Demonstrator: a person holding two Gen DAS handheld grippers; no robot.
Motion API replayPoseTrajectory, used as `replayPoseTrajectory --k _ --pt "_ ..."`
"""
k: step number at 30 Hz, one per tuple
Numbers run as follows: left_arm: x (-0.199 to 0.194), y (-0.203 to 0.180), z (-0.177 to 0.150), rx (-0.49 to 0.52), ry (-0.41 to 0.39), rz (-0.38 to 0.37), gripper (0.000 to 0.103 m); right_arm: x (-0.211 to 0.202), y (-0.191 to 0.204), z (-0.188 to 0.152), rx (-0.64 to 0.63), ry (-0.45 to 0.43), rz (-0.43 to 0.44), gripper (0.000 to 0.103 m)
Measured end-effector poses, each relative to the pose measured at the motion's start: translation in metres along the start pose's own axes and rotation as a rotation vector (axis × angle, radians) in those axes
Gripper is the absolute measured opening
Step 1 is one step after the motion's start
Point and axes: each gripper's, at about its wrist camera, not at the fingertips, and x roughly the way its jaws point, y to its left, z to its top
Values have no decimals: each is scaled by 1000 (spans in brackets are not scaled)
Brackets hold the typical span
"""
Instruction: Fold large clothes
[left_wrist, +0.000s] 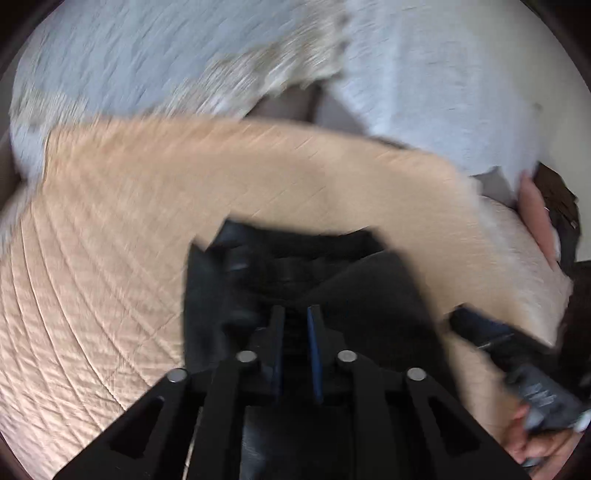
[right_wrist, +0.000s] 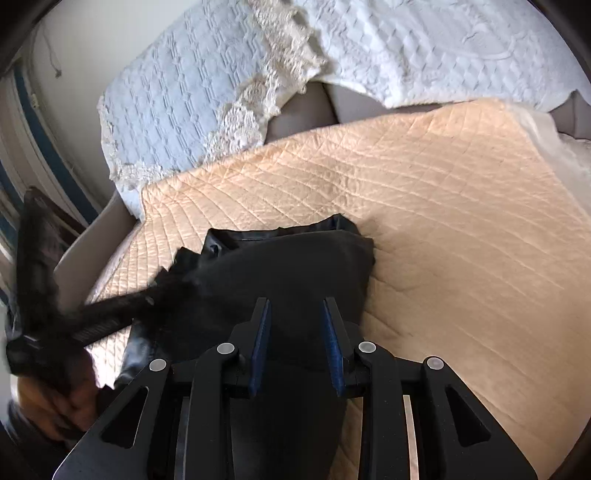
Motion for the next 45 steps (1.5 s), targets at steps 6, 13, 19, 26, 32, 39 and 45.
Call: replayPoseTrajectory --k 6,13,19,26,32,39,45 --pt "6 22 -22 -48 -64 -18 4 33 16 -6 -71 41 -15 30" --pt "16 31 -17 -94 -52 -75 4 43 9 -11 -67 58 -10 32" --pt "-21 23 -11 -66 -73 -93 4 -4 21 -16 -71 24 -8 33" --pt "-88 10 -72 26 -121 -140 5 -56 49 -64 -132 6 45 33" --pt "-84 27 -115 9 -82 -83 16 -44 56 -95 -162 49 50 33" --pt "-92 22 -108 14 -76 -69 16 -46 57 -88 -156 60 32 34" --pt "-113 5 -94 58 -143 -99 18 -65 59 -83 -147 11 42 34"
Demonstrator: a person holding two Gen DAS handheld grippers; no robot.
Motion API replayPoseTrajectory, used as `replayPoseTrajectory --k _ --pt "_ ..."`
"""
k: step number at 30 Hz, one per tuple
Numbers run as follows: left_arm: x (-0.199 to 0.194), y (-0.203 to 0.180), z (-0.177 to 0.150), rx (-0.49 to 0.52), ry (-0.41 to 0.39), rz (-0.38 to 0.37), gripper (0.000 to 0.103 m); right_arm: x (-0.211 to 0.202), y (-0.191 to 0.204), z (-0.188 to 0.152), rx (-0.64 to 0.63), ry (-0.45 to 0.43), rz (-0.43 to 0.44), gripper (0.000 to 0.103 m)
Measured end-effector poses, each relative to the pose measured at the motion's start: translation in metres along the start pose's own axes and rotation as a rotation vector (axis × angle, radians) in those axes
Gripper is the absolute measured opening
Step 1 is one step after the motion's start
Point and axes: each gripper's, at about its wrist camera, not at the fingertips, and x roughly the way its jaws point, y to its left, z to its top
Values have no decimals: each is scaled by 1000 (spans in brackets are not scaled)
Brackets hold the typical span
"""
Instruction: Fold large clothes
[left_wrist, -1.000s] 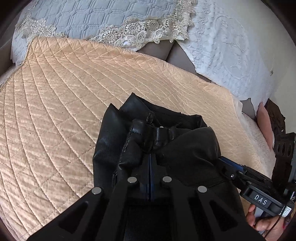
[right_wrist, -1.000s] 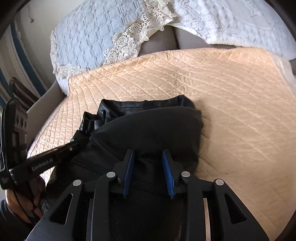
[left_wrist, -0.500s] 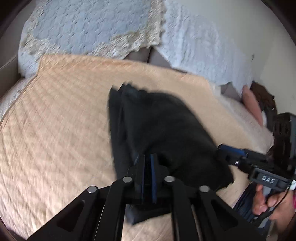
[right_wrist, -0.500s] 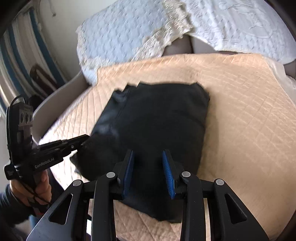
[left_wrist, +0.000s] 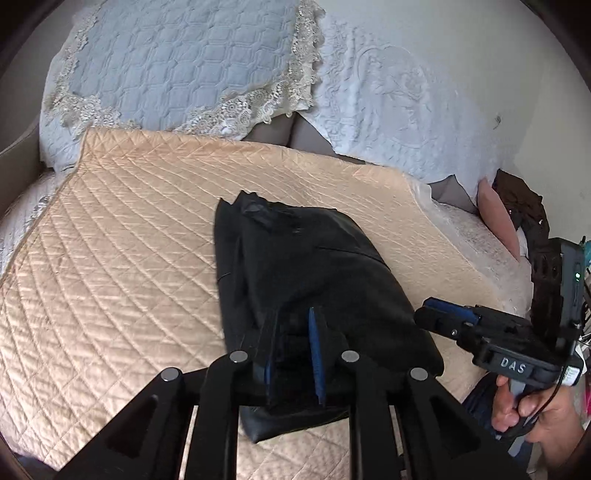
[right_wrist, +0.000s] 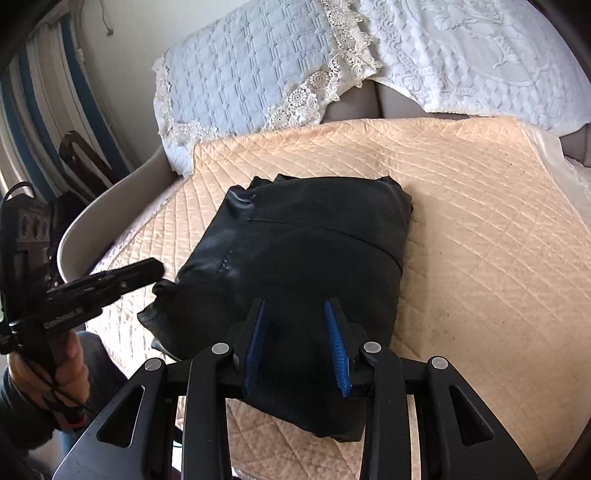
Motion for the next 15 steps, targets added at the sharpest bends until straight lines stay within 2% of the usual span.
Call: replayPoseTrajectory --k 2,4,5,15 --pt "15 0 -3 12 35 33 18 7 -1 -4 5 20 -12 34" --pt "34 8 -10 -7 111 66 24 18 -2 -11 1 61 -14 34" --pt "38 13 -14 -25 123 60 24 21 -3 -13 2 64 -17 34" --pt "37 7 -14 -17 127 98 24 20 -4 -12 20 53 -31 34"
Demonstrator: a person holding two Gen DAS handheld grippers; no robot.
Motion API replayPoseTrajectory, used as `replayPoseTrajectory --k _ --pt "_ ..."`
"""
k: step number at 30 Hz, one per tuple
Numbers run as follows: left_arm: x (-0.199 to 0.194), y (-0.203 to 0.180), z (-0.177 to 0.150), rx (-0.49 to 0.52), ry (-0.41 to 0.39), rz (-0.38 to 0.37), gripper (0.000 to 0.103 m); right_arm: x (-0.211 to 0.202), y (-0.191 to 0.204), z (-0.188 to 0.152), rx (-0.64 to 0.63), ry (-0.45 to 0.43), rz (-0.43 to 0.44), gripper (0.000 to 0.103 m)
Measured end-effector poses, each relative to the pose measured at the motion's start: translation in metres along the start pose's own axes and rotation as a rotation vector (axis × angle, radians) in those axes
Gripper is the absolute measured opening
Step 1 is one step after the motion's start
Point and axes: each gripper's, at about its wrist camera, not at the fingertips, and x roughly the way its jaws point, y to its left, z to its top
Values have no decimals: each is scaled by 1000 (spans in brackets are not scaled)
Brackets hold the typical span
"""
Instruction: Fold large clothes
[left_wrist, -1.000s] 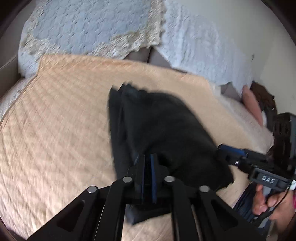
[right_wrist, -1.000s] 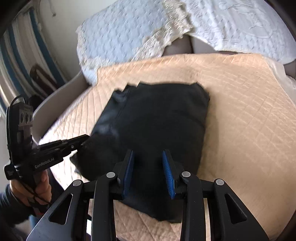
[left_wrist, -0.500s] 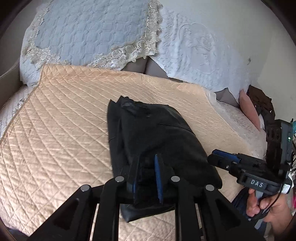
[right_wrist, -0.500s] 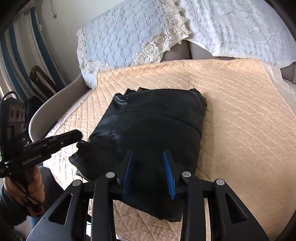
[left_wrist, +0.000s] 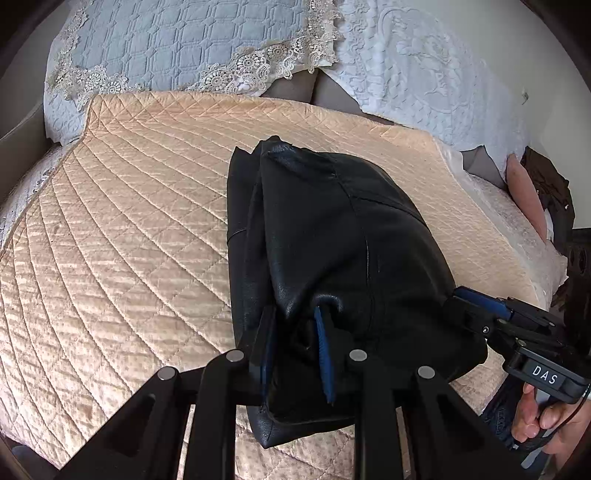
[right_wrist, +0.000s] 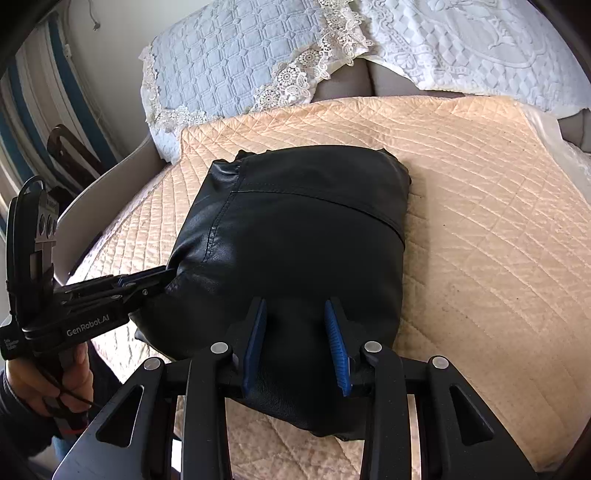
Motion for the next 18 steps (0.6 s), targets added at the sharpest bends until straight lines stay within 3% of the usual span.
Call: replayPoseTrajectory --k 11,18 --pt "-6 -2 6 3 1 -5 24 -9 -1 14 -13 -3 -15 35" --pt "-10 -4 25 27 -48 -3 24 -1 -5 25 16 -19 -25 35"
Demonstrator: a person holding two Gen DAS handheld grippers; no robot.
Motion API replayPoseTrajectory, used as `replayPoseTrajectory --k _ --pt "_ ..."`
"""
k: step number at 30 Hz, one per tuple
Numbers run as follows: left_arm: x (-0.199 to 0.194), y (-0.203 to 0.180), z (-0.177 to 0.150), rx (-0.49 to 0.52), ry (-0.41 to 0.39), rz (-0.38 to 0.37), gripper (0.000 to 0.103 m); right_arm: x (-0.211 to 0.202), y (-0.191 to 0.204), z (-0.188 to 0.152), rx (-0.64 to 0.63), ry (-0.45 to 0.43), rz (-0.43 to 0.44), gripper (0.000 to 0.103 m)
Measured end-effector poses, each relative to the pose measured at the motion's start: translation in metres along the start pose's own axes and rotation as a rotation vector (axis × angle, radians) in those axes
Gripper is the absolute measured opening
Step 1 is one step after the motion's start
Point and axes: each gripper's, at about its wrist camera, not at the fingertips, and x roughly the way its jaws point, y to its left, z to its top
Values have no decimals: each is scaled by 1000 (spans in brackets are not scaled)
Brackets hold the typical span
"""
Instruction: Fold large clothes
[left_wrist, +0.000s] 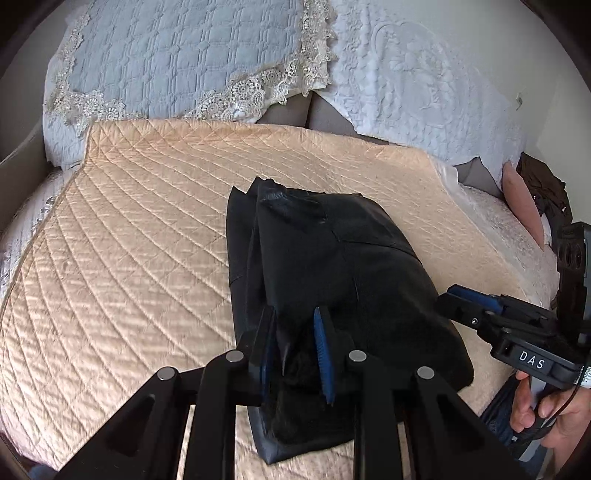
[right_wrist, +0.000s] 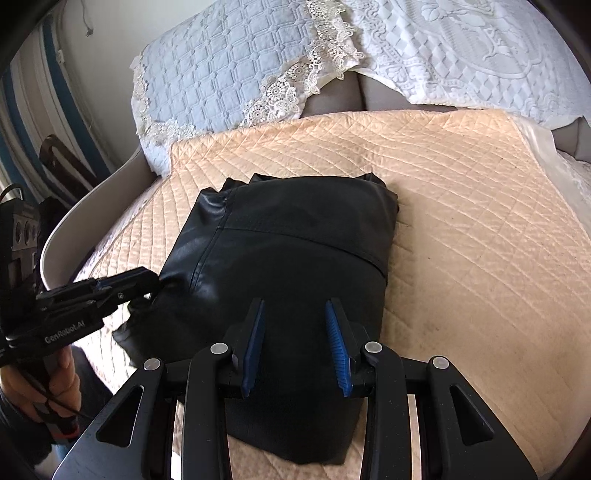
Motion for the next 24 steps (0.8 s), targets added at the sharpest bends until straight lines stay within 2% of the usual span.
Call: replayPoseTrajectory --k 3,8,9,11,14,19,24 --pt "19 8 -7 1 43 17 25 14 6 -2 -11 32 9 35" --pt "17 13 -10 -19 36 2 27 16 4 -2 -16 40 27 39" --pt "15 14 -8 -28 35 -5 27 14 2 0 -8 41 34 41" --pt "11 16 -5 -38 30 -18 27 9 -4 3 10 29 32 54" --pt "9 18 -1 -43 24 -25 28 5 -18 7 55 11 28 56" --pt "12 24 7 -74 24 -23 44 11 -43 11 131 35 50 60" --pt "17 26 19 -87 15 -28 50 23 -57 15 182 63 97 63"
